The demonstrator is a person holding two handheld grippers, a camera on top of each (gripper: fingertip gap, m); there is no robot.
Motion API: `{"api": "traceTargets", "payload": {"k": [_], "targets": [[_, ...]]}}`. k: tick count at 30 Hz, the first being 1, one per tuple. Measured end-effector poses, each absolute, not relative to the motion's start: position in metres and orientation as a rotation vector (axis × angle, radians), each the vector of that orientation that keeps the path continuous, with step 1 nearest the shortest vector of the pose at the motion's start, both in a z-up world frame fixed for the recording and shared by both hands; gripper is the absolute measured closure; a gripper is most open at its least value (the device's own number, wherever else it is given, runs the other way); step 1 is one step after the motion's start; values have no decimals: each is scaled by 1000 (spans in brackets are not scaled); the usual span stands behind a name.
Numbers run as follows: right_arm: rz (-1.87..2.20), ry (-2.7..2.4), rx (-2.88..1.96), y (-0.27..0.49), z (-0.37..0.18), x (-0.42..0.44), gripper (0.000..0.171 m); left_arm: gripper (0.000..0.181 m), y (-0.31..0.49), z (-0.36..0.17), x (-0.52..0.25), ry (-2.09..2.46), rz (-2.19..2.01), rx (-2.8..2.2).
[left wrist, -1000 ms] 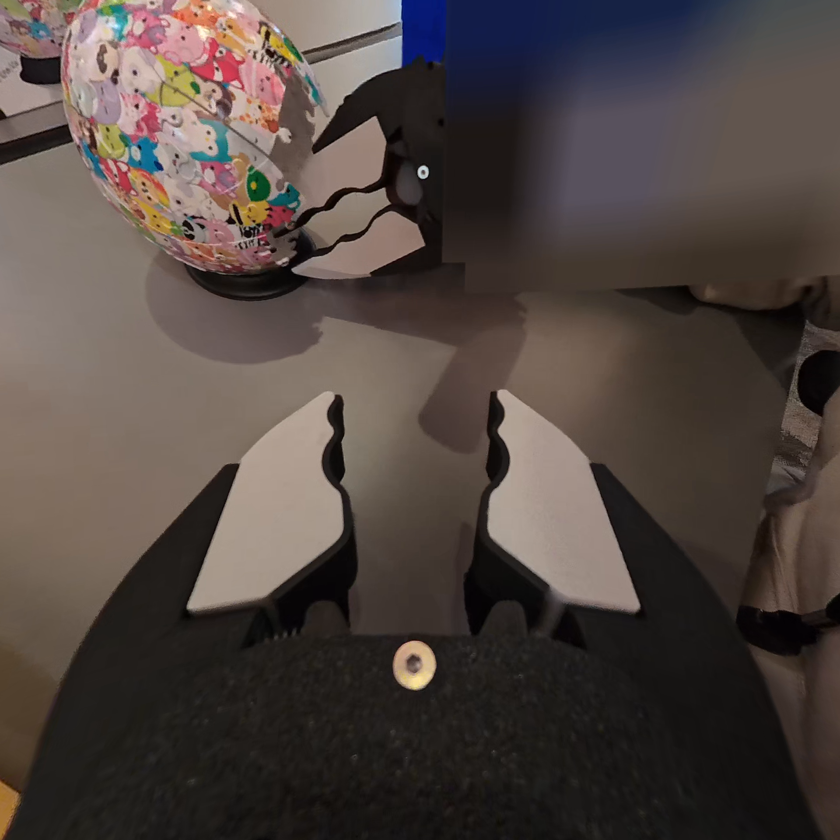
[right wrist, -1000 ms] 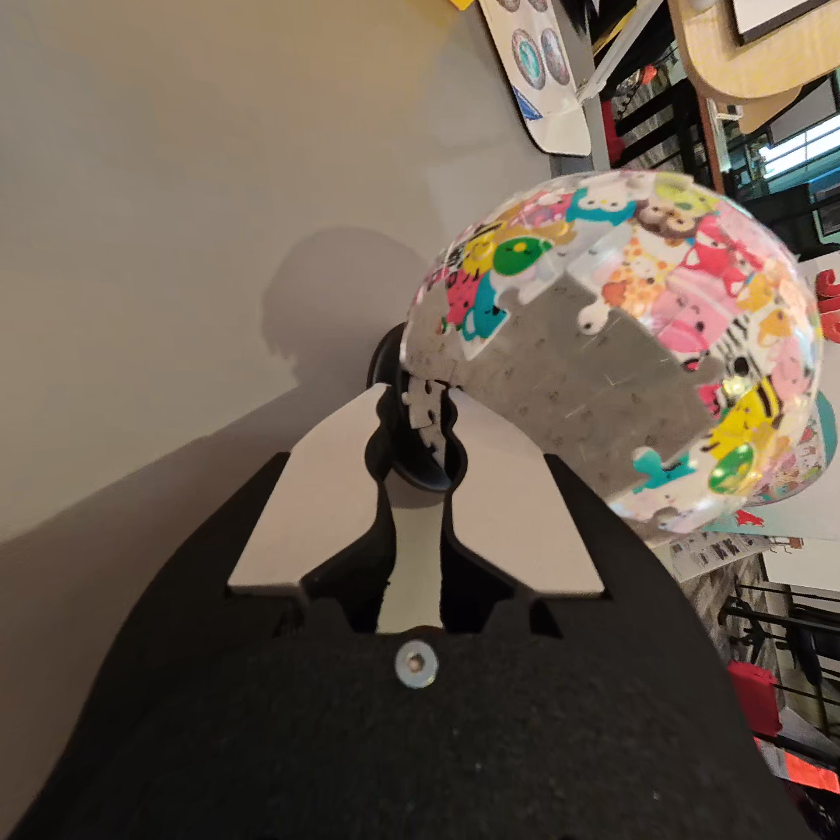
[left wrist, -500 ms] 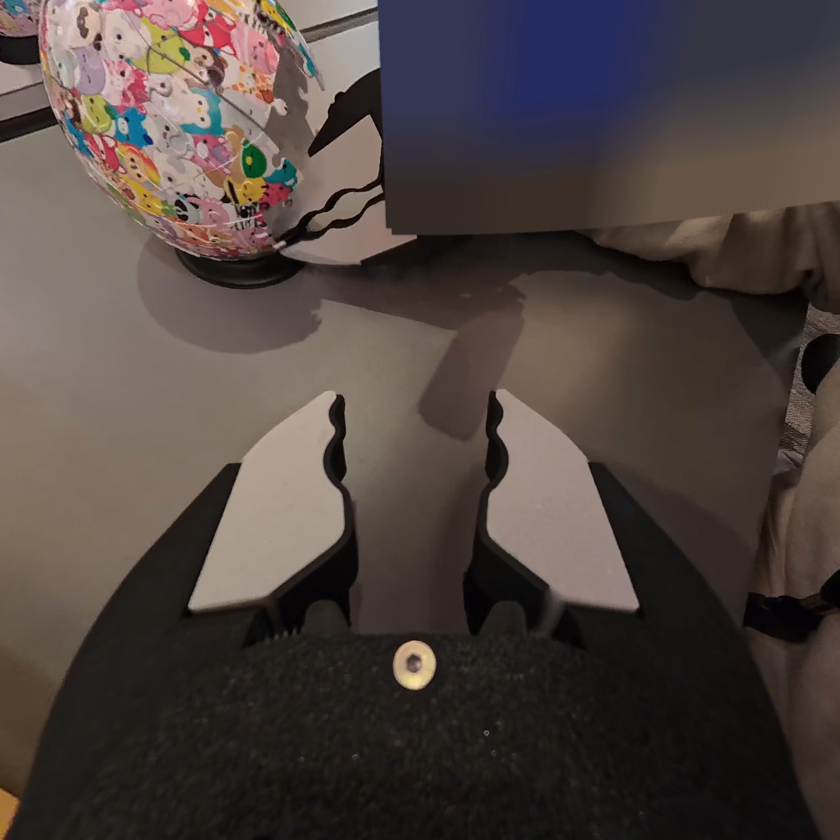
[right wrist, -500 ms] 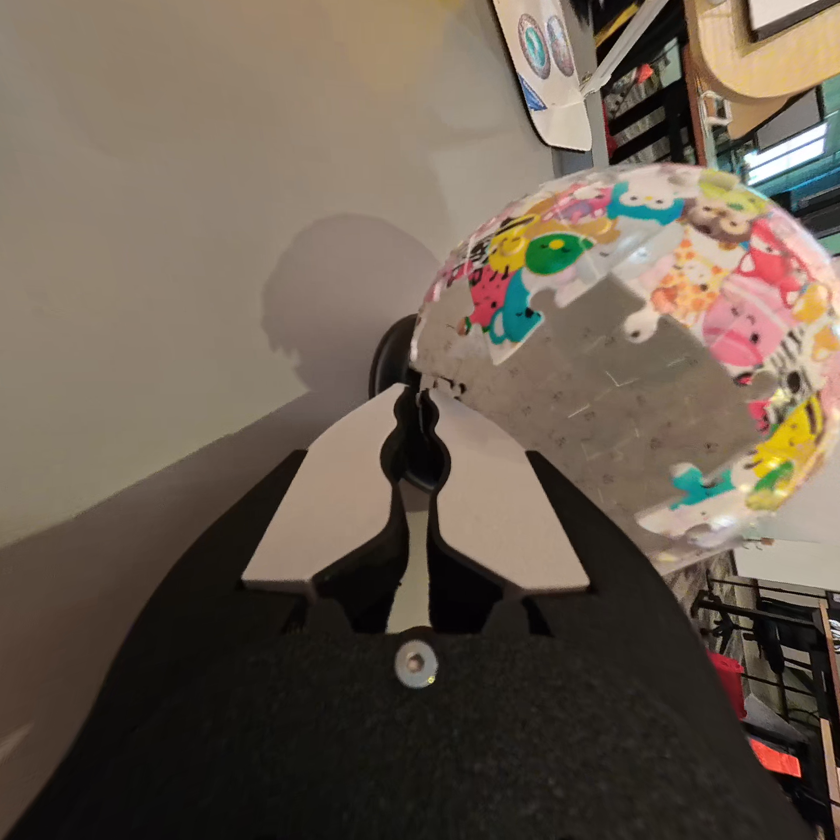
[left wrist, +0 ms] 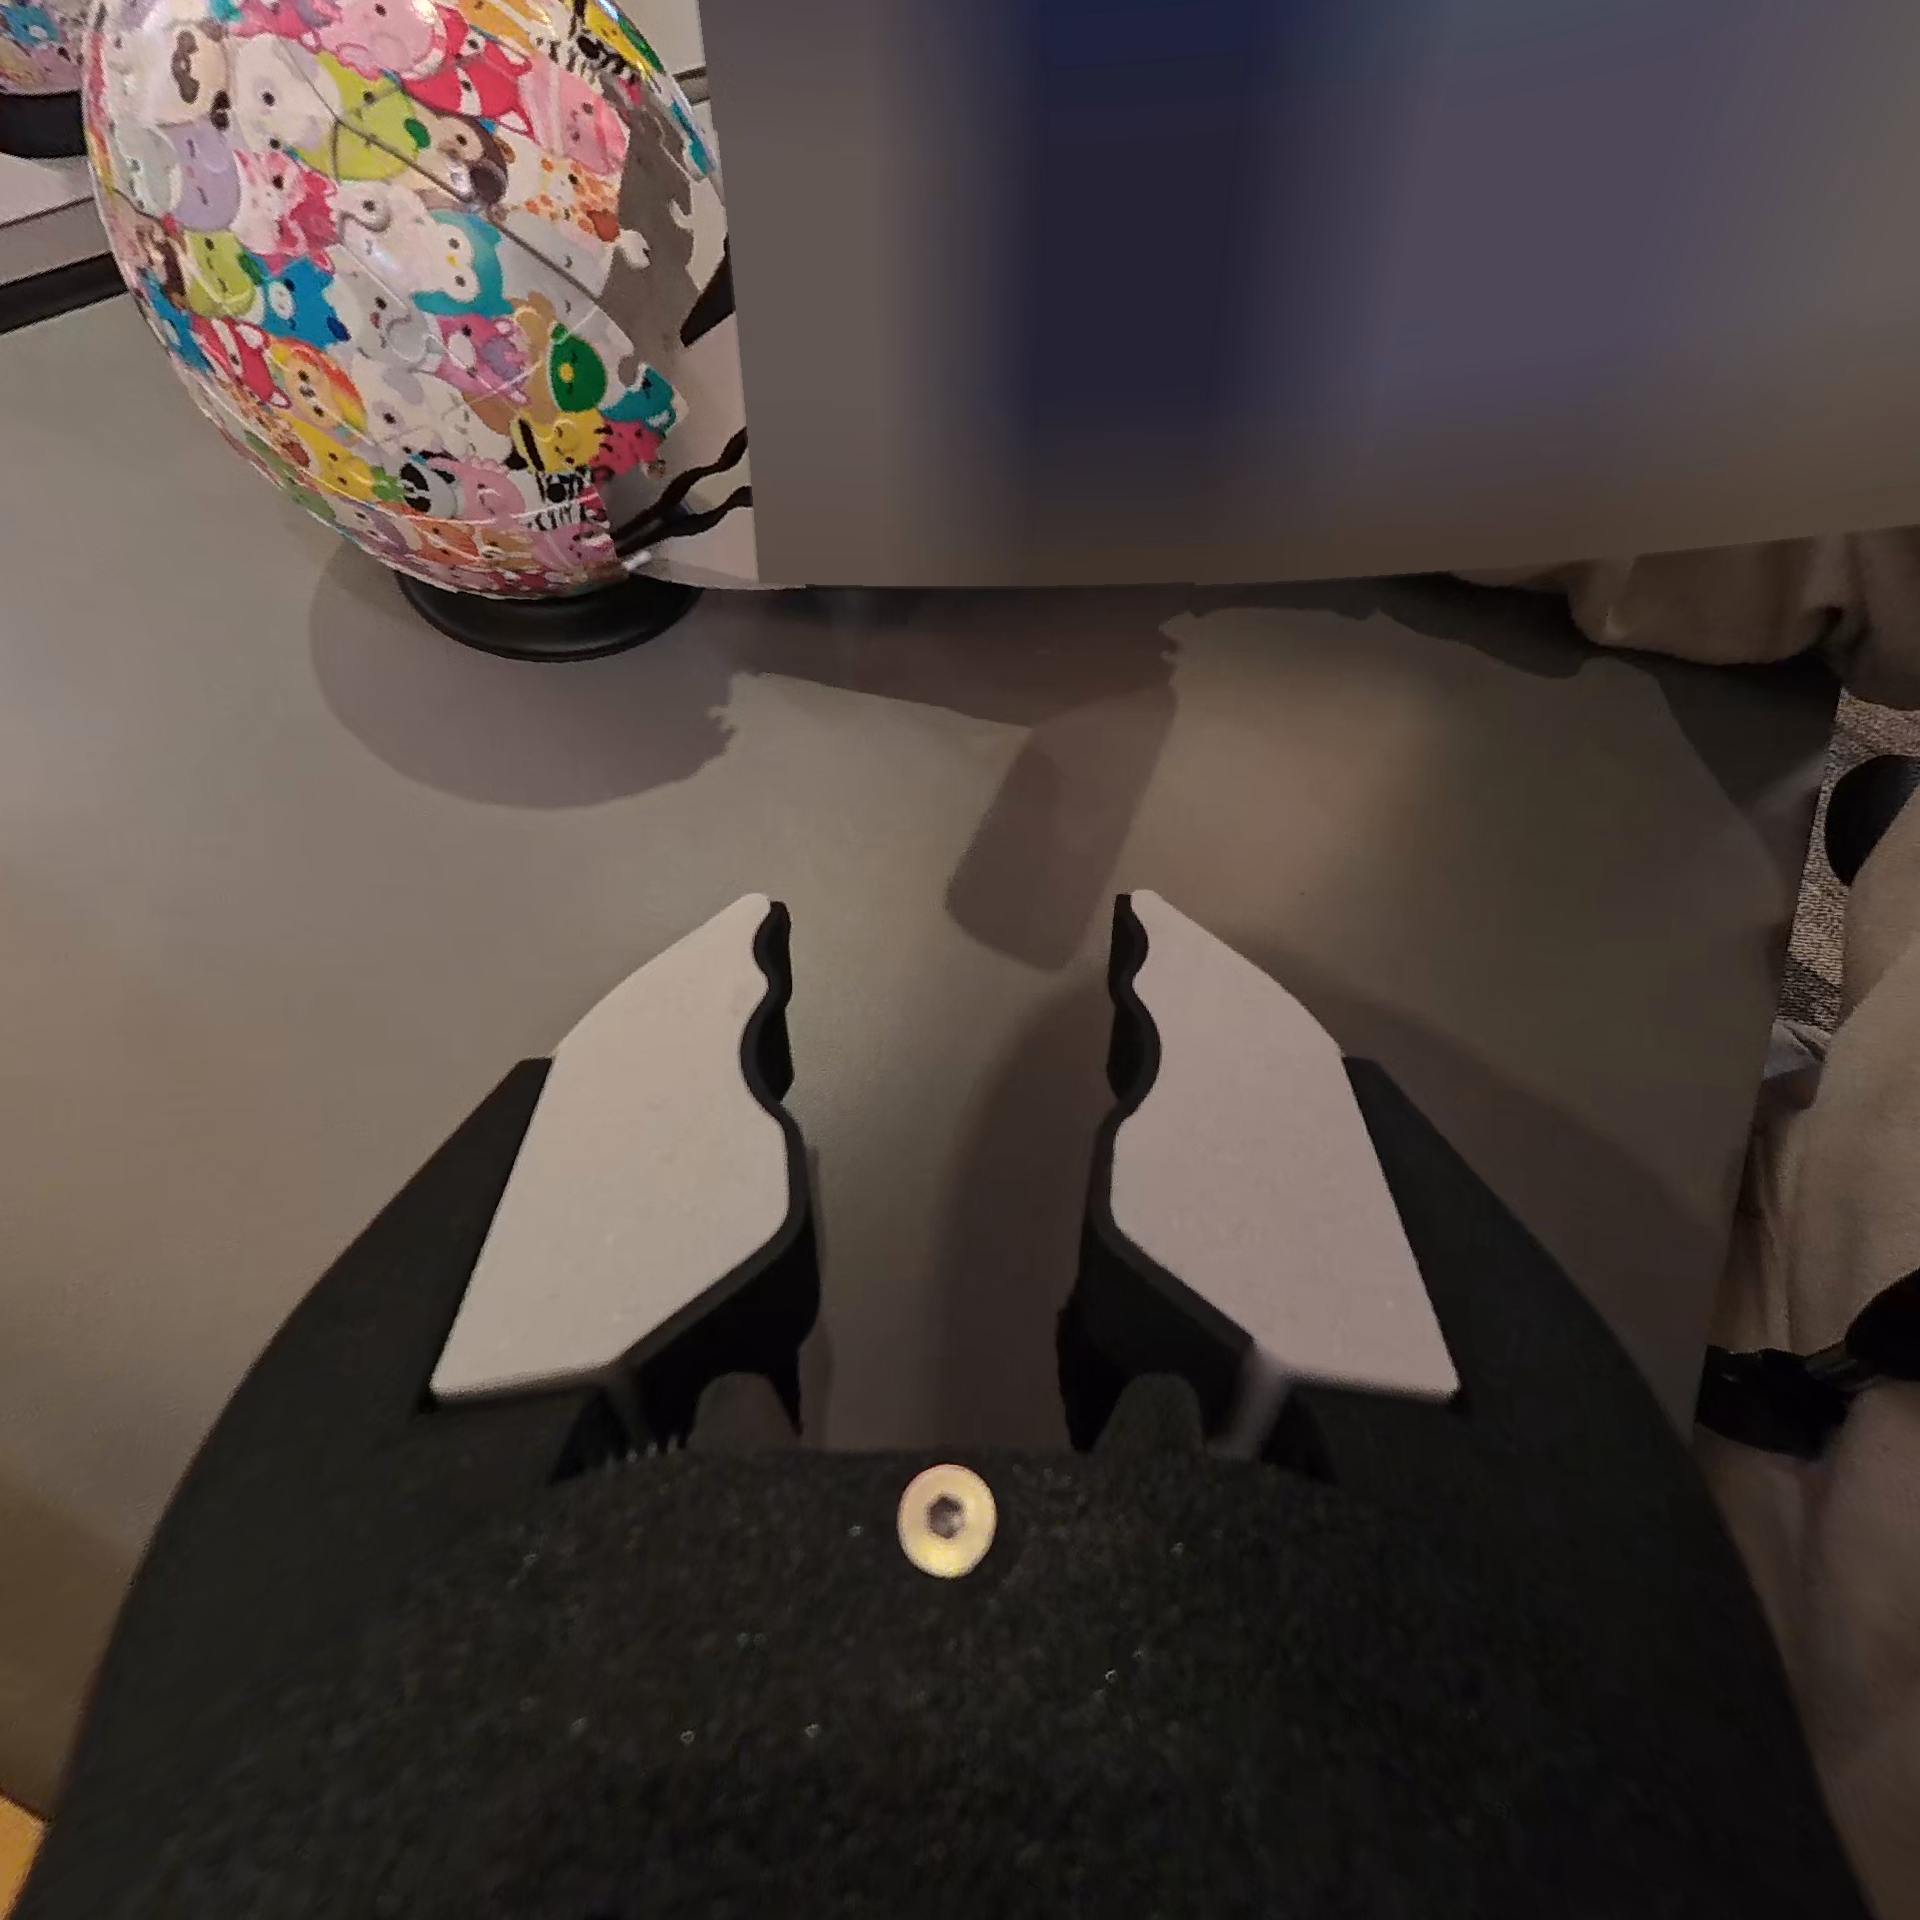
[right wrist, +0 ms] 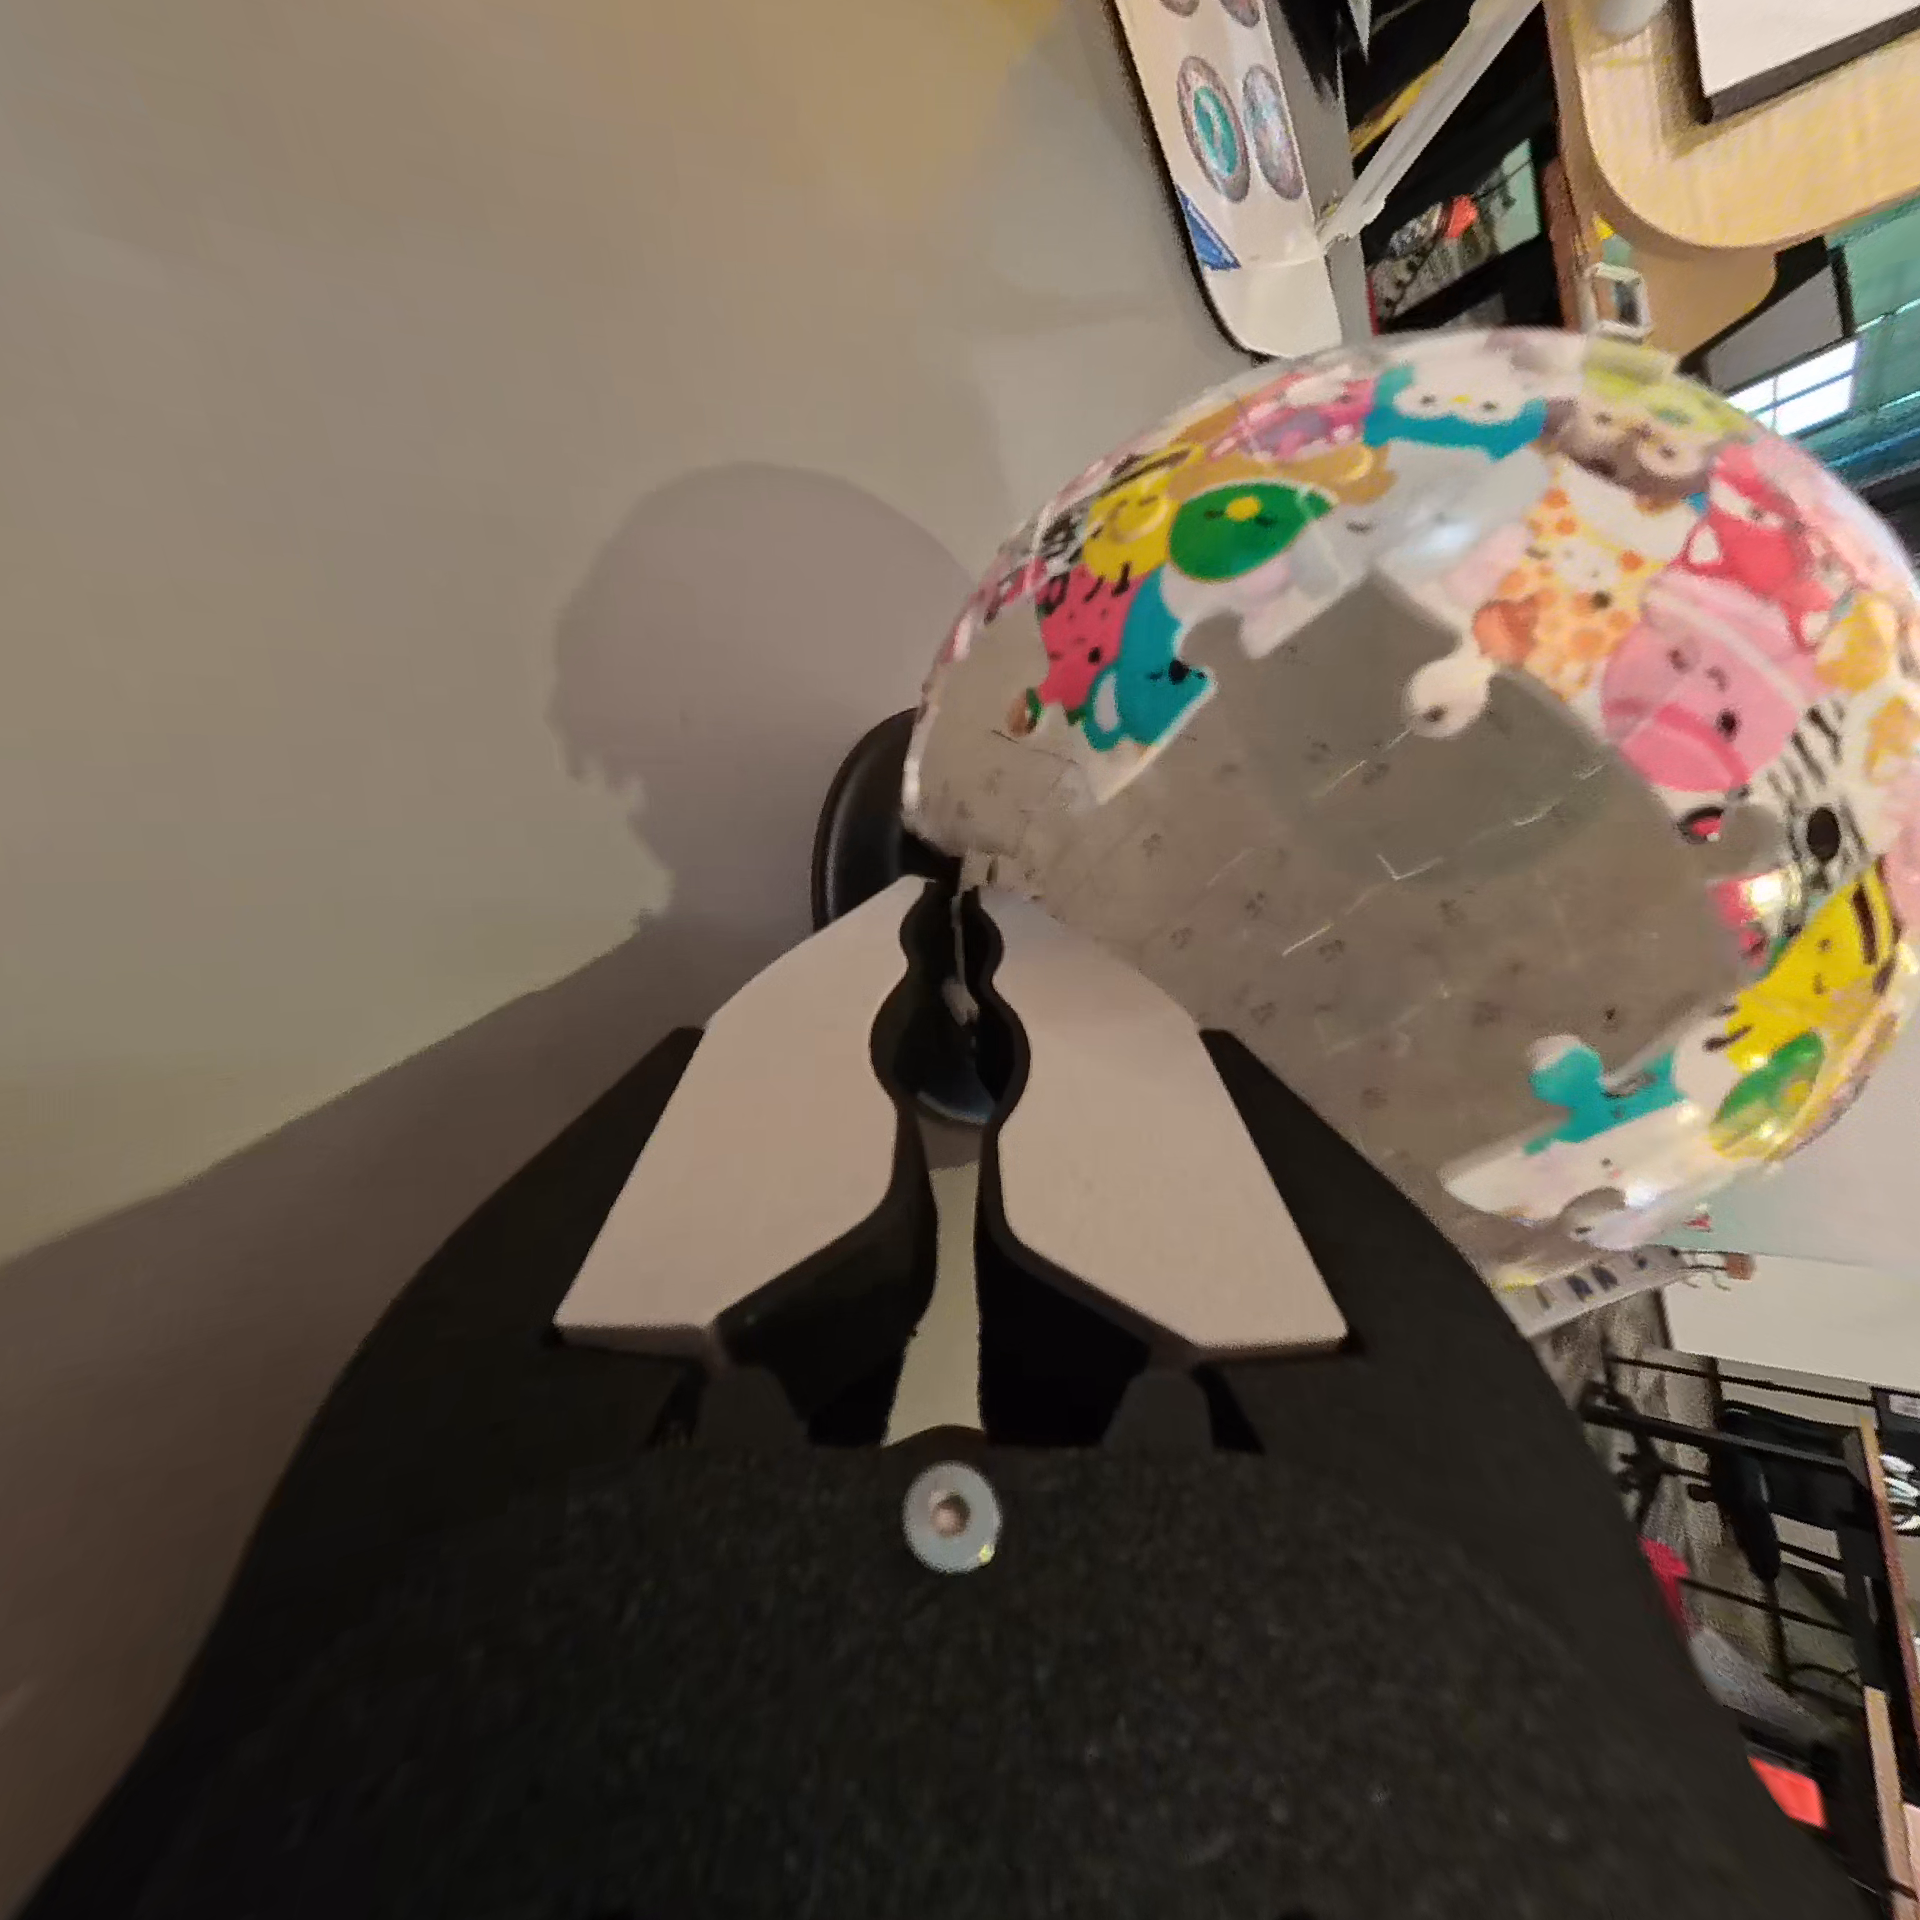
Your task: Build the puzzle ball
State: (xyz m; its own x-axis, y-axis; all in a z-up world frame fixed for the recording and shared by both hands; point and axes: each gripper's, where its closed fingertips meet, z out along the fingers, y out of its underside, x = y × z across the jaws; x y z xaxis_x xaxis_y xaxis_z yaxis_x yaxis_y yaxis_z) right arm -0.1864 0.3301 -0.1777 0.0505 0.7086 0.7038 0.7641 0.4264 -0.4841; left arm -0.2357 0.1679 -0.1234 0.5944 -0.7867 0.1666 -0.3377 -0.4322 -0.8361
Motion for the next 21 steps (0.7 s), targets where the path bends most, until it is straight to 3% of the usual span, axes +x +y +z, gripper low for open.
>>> {"api": "traceTargets", "payload": {"k": [21], "targets": [[-61,-1670,-1392,328,-178,-186,167,123,165,-121,-235,891,-728,-2015]]}}
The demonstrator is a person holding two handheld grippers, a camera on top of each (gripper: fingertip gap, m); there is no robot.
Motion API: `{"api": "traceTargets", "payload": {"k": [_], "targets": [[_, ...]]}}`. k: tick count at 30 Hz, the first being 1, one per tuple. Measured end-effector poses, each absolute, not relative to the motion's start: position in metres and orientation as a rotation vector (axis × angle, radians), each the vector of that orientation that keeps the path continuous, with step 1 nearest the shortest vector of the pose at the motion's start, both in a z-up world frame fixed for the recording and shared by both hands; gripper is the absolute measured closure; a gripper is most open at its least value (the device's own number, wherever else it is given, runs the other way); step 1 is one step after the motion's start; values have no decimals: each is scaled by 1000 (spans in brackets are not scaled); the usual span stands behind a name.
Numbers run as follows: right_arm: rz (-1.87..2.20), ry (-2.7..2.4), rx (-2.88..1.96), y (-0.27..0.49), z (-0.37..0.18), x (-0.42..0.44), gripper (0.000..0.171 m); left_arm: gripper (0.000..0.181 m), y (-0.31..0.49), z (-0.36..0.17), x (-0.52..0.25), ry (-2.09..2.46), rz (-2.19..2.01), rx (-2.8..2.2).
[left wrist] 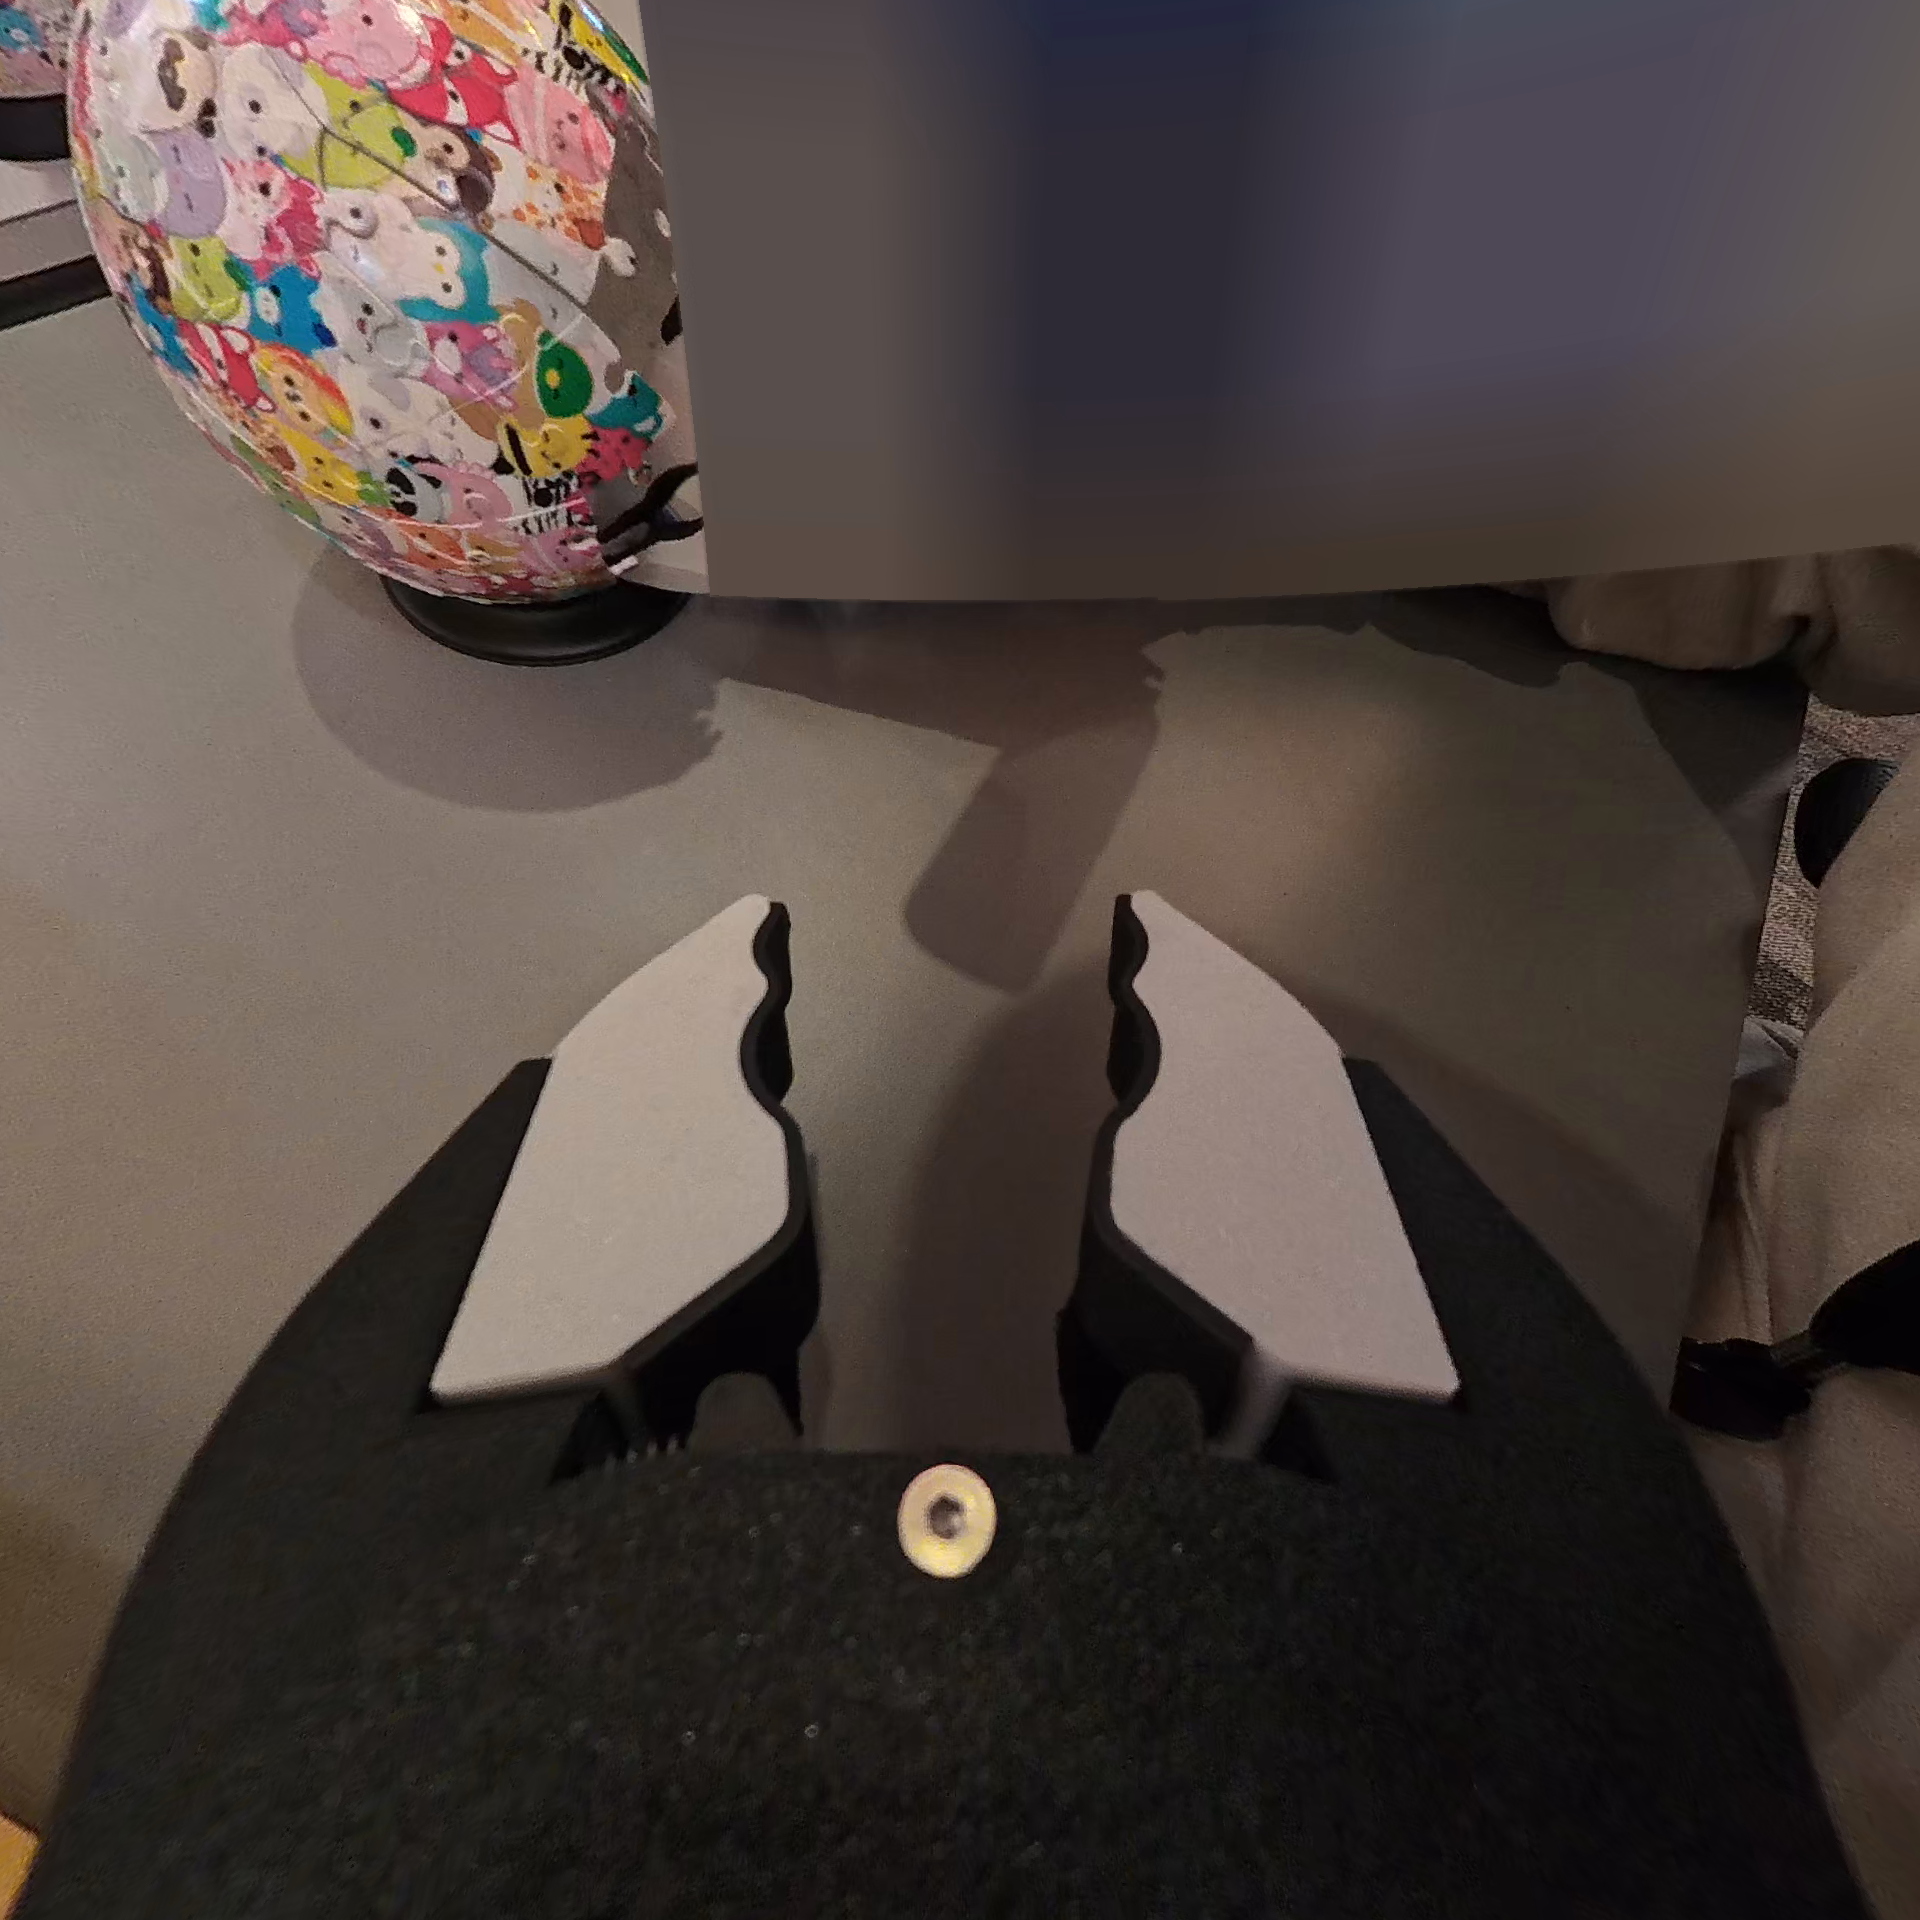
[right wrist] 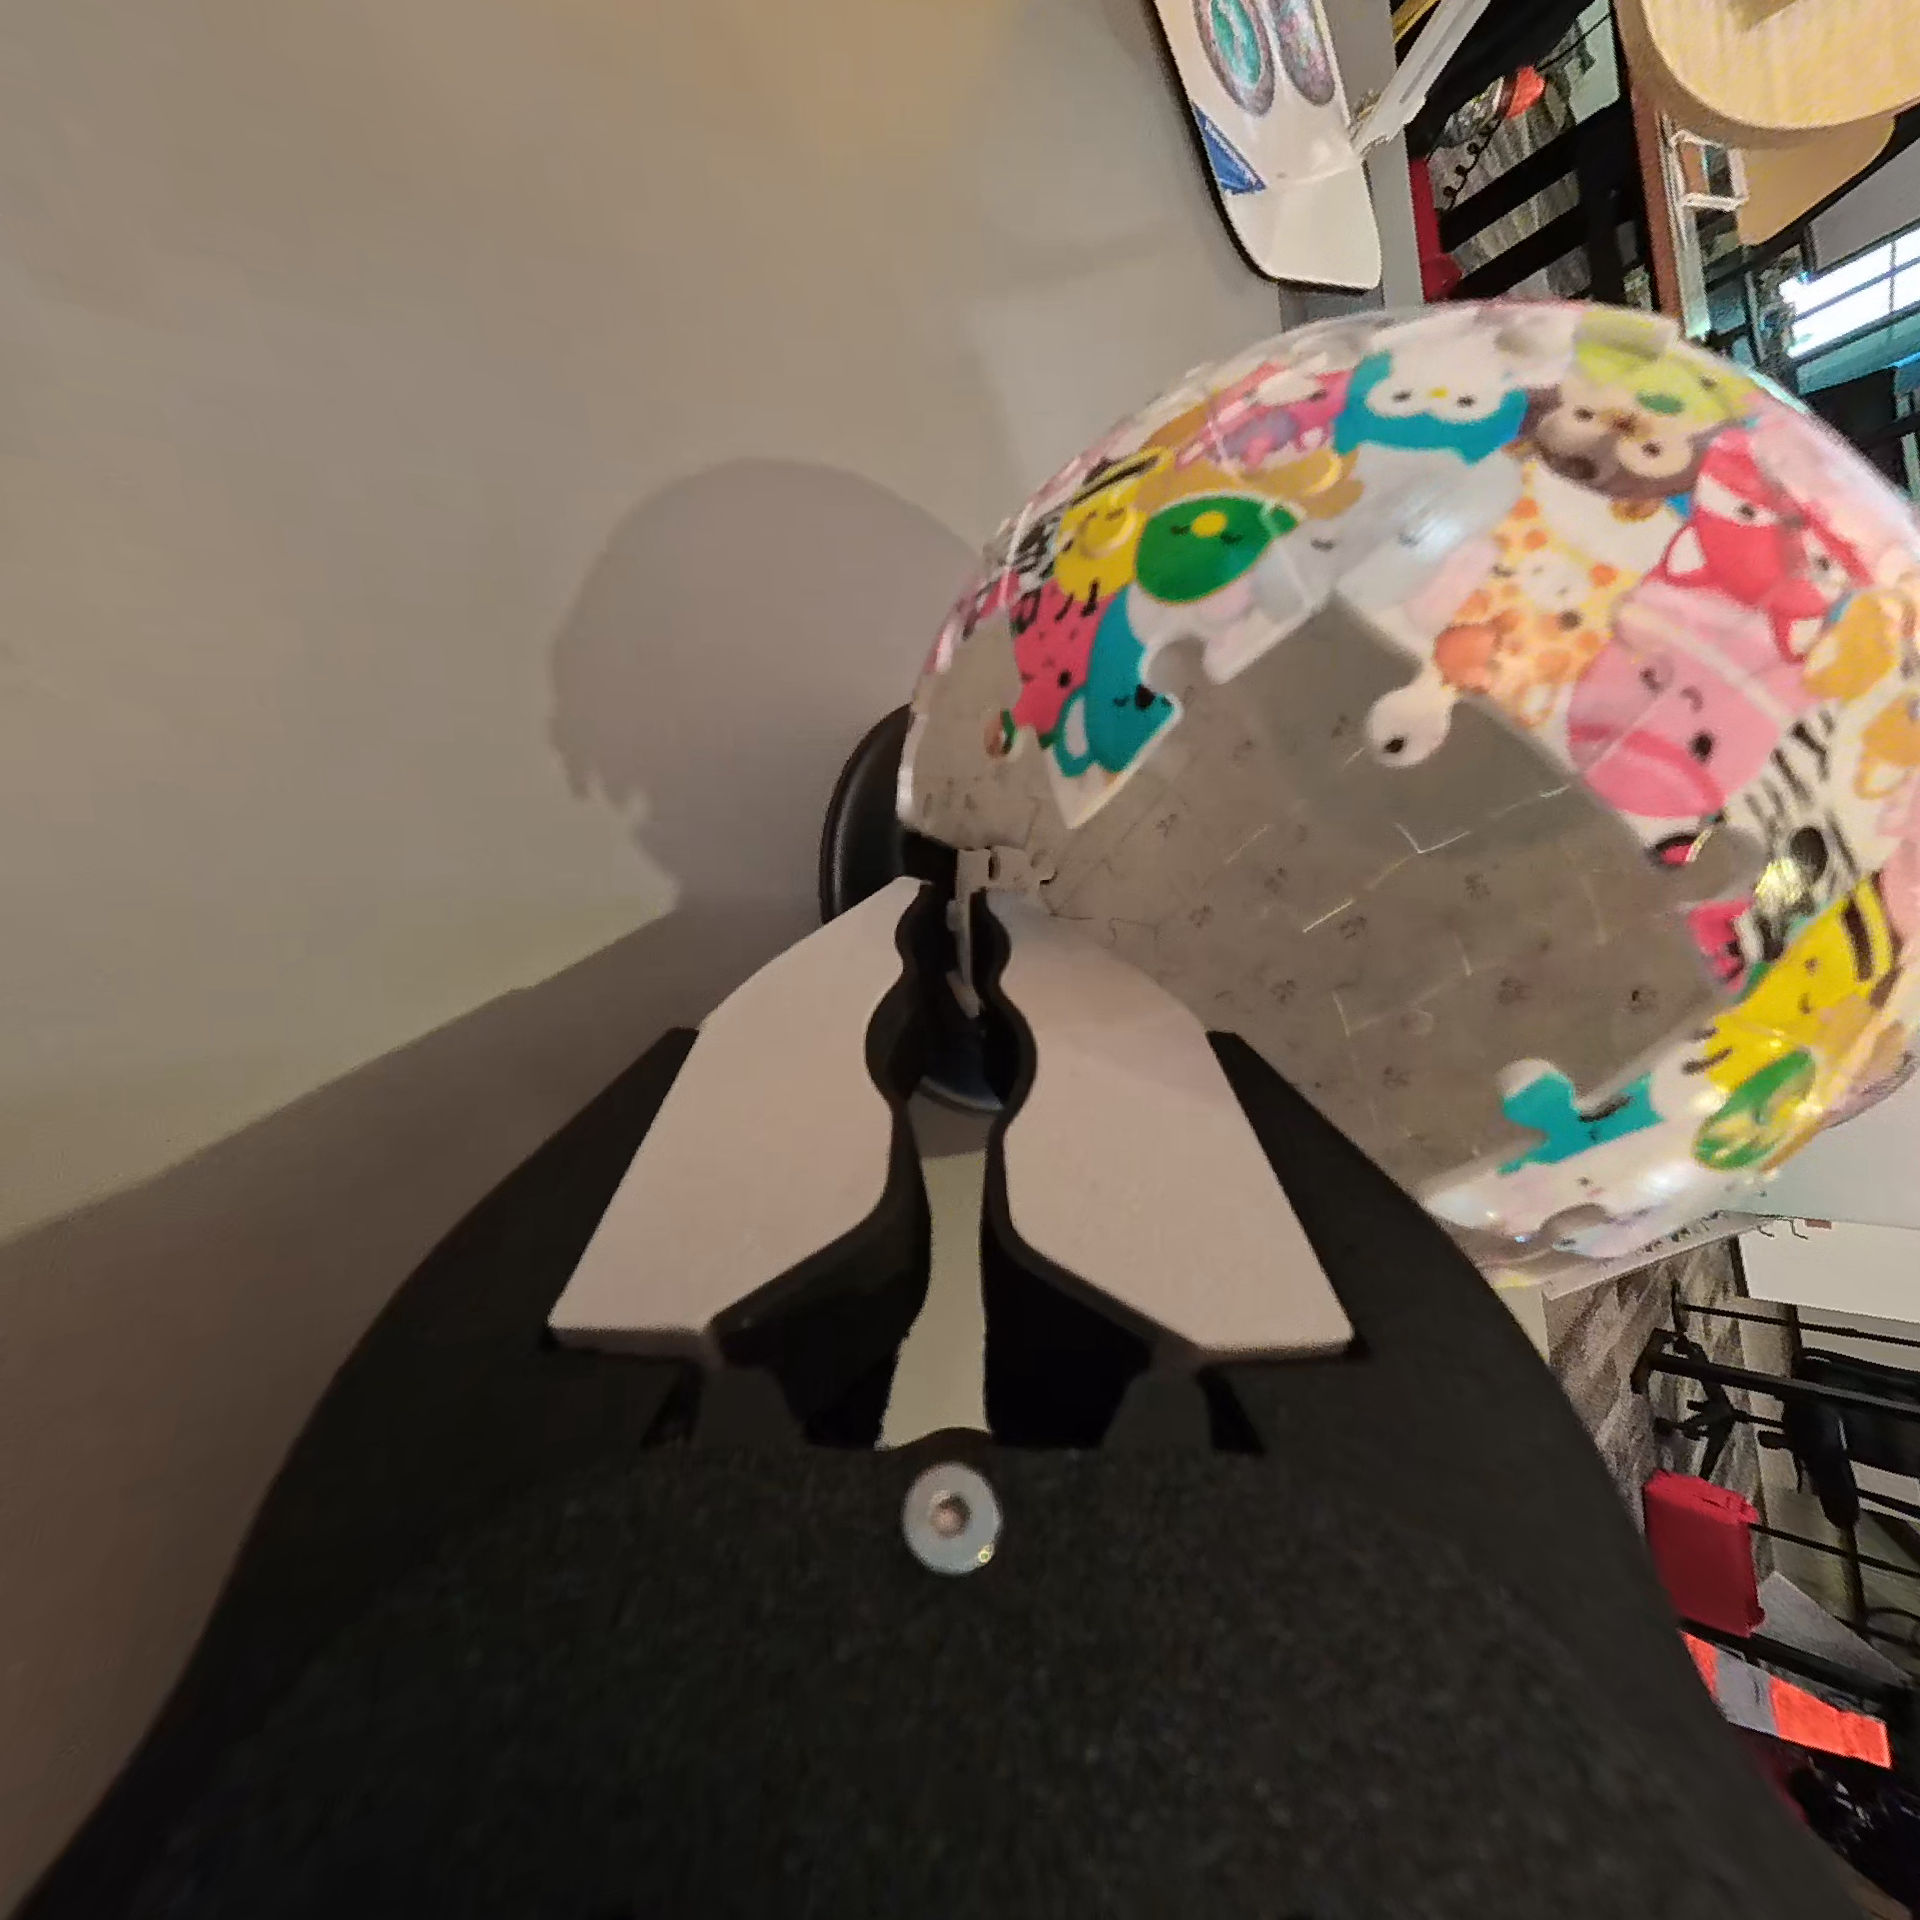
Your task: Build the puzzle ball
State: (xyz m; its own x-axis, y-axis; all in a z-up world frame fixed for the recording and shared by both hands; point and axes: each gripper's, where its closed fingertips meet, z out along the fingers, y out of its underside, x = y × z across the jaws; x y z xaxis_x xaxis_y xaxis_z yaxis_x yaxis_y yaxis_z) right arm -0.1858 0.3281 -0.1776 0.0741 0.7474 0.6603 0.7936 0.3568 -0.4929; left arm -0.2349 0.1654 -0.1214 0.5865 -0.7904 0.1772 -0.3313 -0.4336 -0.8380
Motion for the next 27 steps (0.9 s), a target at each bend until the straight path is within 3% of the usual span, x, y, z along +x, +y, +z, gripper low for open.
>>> {"api": "traceTargets", "payload": {"k": [18,27], "targets": [[0,-1653,-1405,322,-174,-184,155,123,164,-120,-237,884,-736,-2015],[347,-1210,-1380,292,-122,-147,169,128,168,-123,-236,877,-717,-2007]]}}
